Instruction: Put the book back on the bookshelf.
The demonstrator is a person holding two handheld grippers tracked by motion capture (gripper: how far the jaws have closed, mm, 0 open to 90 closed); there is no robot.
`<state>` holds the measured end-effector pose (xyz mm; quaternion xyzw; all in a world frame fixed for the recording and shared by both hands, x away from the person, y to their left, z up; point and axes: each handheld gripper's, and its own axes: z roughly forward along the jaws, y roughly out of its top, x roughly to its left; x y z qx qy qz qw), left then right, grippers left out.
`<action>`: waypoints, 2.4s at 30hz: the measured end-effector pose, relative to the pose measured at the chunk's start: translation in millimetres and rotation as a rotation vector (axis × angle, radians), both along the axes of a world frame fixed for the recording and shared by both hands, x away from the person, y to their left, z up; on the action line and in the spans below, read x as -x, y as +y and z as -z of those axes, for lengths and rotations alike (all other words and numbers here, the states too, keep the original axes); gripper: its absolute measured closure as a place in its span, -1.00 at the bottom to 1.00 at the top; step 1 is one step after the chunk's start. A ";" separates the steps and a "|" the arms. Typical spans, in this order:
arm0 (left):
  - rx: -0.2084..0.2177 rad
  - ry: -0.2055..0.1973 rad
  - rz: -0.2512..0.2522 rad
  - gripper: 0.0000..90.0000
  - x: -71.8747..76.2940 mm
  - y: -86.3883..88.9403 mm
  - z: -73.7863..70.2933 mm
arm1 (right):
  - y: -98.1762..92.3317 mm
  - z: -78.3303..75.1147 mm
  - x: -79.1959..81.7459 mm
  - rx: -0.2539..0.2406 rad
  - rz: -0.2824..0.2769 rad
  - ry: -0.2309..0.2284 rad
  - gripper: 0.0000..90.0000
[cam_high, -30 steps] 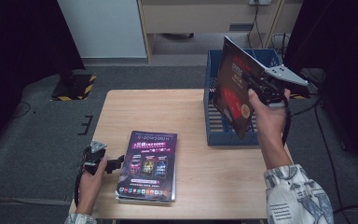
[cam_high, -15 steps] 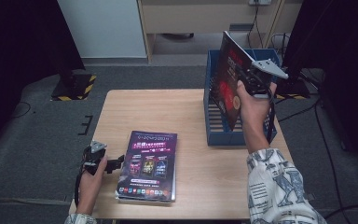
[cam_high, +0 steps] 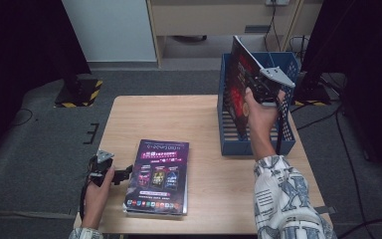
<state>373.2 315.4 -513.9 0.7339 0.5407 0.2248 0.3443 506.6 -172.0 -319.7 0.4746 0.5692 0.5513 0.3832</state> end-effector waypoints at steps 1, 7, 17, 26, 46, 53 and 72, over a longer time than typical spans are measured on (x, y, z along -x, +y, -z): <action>0.000 0.001 0.000 -0.89 0.0 -0.1 0.1 | 0.5 1.4 0.0 0.002 0.005 -0.004 0.93; 0.002 -0.003 -0.001 -0.89 -0.4 -0.7 0.5 | 4.6 12.7 0.5 0.040 0.029 -0.011 0.93; 0.001 0.000 -0.002 -0.88 -0.9 -1.0 1.0 | 8.2 34.6 -1.7 0.063 0.058 -0.014 0.93; -0.001 -0.001 -0.003 -0.87 -0.9 -1.3 1.0 | 7.6 48.0 -2.6 0.075 0.077 0.000 0.93; 0.003 -0.001 0.000 -0.87 -1.0 -0.9 0.6 | 31.9 68.2 1.1 0.089 0.055 0.017 0.92; 0.006 -0.003 0.000 -0.87 -0.8 -0.8 0.2 | 43.6 72.4 2.5 0.089 0.043 0.014 0.91; 0.008 -0.004 0.001 -0.87 -0.7 -0.7 0.0 | 52.7 73.4 4.4 0.115 0.026 0.017 0.80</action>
